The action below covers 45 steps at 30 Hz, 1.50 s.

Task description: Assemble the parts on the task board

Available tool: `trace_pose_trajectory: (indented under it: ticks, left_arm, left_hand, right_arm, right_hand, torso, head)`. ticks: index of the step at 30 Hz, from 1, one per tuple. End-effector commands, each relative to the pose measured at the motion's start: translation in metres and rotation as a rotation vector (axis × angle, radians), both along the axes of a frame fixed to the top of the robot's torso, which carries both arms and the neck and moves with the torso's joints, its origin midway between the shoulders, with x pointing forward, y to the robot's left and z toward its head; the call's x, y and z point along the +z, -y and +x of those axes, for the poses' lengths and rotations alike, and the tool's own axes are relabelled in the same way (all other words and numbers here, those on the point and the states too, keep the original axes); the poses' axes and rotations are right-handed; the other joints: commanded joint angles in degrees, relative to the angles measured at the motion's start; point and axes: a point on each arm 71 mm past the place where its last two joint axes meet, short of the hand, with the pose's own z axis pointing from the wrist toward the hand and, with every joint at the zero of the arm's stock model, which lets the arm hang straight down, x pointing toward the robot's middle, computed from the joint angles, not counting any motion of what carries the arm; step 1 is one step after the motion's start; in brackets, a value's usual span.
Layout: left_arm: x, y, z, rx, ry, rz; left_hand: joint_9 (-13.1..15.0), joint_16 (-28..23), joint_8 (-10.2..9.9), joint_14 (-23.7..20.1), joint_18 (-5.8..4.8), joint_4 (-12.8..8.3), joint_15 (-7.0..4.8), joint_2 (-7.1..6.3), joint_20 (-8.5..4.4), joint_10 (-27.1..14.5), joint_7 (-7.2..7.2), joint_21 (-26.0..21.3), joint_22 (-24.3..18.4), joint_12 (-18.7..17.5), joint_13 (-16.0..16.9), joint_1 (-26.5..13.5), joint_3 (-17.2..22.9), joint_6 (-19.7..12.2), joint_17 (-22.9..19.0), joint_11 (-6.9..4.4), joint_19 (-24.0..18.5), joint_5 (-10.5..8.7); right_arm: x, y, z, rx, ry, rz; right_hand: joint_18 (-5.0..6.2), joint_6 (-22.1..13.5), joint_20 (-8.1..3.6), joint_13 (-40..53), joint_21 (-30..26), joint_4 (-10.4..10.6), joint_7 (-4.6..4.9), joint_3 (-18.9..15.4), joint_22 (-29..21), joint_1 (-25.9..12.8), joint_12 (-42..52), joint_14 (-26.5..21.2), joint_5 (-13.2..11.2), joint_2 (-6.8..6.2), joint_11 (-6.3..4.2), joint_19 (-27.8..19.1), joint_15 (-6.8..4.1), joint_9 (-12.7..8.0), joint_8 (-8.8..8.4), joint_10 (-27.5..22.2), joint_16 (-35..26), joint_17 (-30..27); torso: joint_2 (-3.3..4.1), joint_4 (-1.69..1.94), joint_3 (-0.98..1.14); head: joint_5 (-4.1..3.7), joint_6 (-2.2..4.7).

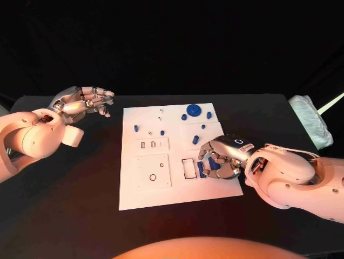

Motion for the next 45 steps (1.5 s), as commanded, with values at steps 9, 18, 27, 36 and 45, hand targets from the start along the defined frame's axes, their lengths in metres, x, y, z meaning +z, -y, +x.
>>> trace_pose_trajectory:
  ticks: [9,18,27,36,45]
  left_arm:
    - [0.001,0.002,-0.001,-0.019,0.010,-0.007]
    - [0.000,0.002,-0.001,-0.020,0.009,-0.006]
    - [0.000,0.002,-0.001,-0.020,0.008,-0.006]
    - [0.000,0.002,-0.001,-0.021,0.006,-0.005]
    - [-0.001,0.002,-0.001,-0.024,0.003,-0.004]
  left_hand:
    - [-0.07,0.31,0.29,-0.19,0.77,-0.20,0.19,-0.05,0.20,-0.24,1.34,-0.33,-0.01,0.38,-0.08,-0.29,-0.05,-0.39,-0.07,0.06,0.26,-0.21]
    - [-0.10,0.32,0.30,-0.19,0.76,-0.20,0.20,-0.09,0.20,-0.25,1.35,-0.34,-0.01,0.40,-0.10,-0.34,-0.09,-0.40,-0.08,0.07,0.25,-0.22]
    - [-0.10,0.32,0.30,-0.19,0.76,-0.20,0.20,-0.09,0.20,-0.25,1.35,-0.34,-0.01,0.40,-0.10,-0.34,-0.09,-0.40,-0.08,0.07,0.25,-0.22]
    - [-0.10,0.32,0.30,-0.19,0.76,-0.20,0.20,-0.09,0.20,-0.25,1.35,-0.34,-0.01,0.40,-0.10,-0.34,-0.09,-0.40,-0.08,0.07,0.25,-0.22]
    - [-0.10,0.32,0.30,-0.19,0.76,-0.20,0.20,-0.09,0.20,-0.25,1.35,-0.34,-0.01,0.40,-0.10,-0.34,-0.09,-0.40,-0.08,0.07,0.25,-0.22]
  right_arm:
    - [-0.006,-0.005,-0.002,-0.022,0.031,-0.103]
    - [-0.014,-0.011,-0.004,-0.015,0.013,-0.125]
    - [-0.017,-0.013,-0.004,-0.015,0.010,-0.143]
    - [-0.016,-0.013,-0.005,-0.015,0.012,-0.145]
    - [-0.015,-0.013,-0.006,-0.015,0.021,-0.139]
  right_hand:
    - [-0.73,-1.73,0.95,-0.50,-0.95,-0.37,0.97,-3.47,14.36,-1.16,-0.03,5.66,4.71,0.22,0.64,5.23,0.93,0.82,1.75,-1.71,0.03,14.39]
    - [-0.62,-3.41,1.18,-0.87,-1.50,0.17,1.16,-3.67,14.21,-0.63,-0.11,5.63,8.19,0.23,0.83,5.06,1.11,2.09,3.78,-2.82,-0.01,14.34]
    - [-0.46,-4.89,1.39,-1.42,-2.30,0.37,1.46,-4.19,14.00,-0.41,-0.37,5.52,8.81,0.31,1.12,4.82,1.38,2.56,4.38,-3.89,-0.25,14.03]
    - [-0.30,-6.74,1.68,-2.03,-3.15,0.81,1.85,-4.92,13.78,-0.06,-0.57,5.42,9.24,0.34,1.49,4.55,1.71,3.18,5.23,-5.22,-0.42,13.82]
    - [-0.16,-9.27,2.06,-2.74,-3.88,1.85,2.28,-6.48,13.59,0.82,-0.53,5.33,9.41,0.51,1.93,4.31,2.12,4.28,7.14,-6.79,-0.56,13.65]
  torso:
    - [0.02,0.02,-0.02]
    - [0.00,0.08,-0.01]
    - [-0.02,0.04,-0.01]
    - [-0.03,-0.01,0.01]
    - [-0.01,0.01,0.04]
  head:
    - [0.04,-0.37]
    - [0.16,-0.71]
    - [0.27,-0.77]
    - [0.26,-0.83]
    - [0.26,-0.82]
